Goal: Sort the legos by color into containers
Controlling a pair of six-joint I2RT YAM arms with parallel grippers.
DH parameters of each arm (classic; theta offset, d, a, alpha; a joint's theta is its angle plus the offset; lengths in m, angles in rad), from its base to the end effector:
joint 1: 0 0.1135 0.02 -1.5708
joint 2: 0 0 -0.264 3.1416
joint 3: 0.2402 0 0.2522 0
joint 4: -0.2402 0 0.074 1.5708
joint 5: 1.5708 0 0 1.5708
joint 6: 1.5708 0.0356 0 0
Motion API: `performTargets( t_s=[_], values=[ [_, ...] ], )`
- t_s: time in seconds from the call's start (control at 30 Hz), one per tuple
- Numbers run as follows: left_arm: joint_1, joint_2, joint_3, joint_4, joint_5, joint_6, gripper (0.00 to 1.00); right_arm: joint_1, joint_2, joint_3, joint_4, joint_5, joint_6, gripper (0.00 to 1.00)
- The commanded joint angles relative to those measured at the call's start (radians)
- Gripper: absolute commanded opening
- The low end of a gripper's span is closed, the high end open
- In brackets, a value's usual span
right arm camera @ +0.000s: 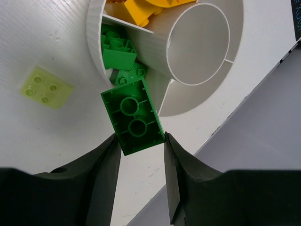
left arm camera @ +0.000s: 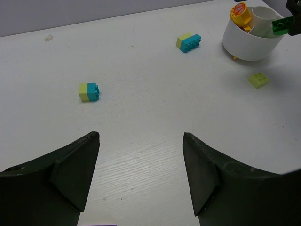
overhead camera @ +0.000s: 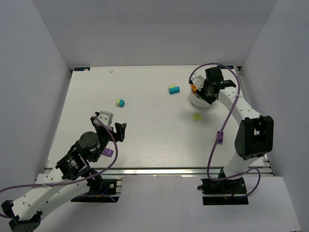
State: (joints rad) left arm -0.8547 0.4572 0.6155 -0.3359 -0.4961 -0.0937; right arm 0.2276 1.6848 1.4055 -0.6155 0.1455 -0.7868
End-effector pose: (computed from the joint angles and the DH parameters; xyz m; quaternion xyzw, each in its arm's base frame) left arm 0.0910 -0.0788 0.3093 0.1299 0.7489 -0.1165 0.6393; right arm 0.3620 0.0785 0.2807 -0.4360 0.8342 -0.1572 0.2990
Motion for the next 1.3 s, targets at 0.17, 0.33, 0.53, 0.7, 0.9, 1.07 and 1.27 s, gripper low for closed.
performTargets(
  t_s=[0.17,0.33,0.53,0.7,0.9,1.07,1.27],
  values=[
    [0.000,-0.005,0.000,0.012,0.011,0.008,0.82,0.001,0.056,0.095,0.022,0.037,-0.028,0.14],
    [0.000,-0.006,0.000,0.011,0.013,0.008,0.81,-0.002,0.085,0.119,0.010,0.049,-0.023,0.15],
    [0.000,-0.008,0.000,0.012,0.013,0.006,0.82,0.001,0.113,0.127,0.000,0.068,-0.023,0.17],
    [0.000,-0.008,0.000,0.012,0.014,0.008,0.81,0.003,0.127,0.130,0.000,0.080,-0.025,0.21],
    [0.000,-0.008,0.000,0.012,0.013,0.008,0.81,0.004,0.135,0.133,0.000,0.088,-0.025,0.41],
    [0.000,-0.008,0.000,0.009,0.013,0.008,0.82,0.001,0.125,0.133,-0.004,0.092,-0.023,0.61],
    [0.000,-0.003,-0.002,0.012,0.016,0.006,0.81,0.001,0.081,0.135,-0.006,0.086,-0.026,0.63]
  ],
)
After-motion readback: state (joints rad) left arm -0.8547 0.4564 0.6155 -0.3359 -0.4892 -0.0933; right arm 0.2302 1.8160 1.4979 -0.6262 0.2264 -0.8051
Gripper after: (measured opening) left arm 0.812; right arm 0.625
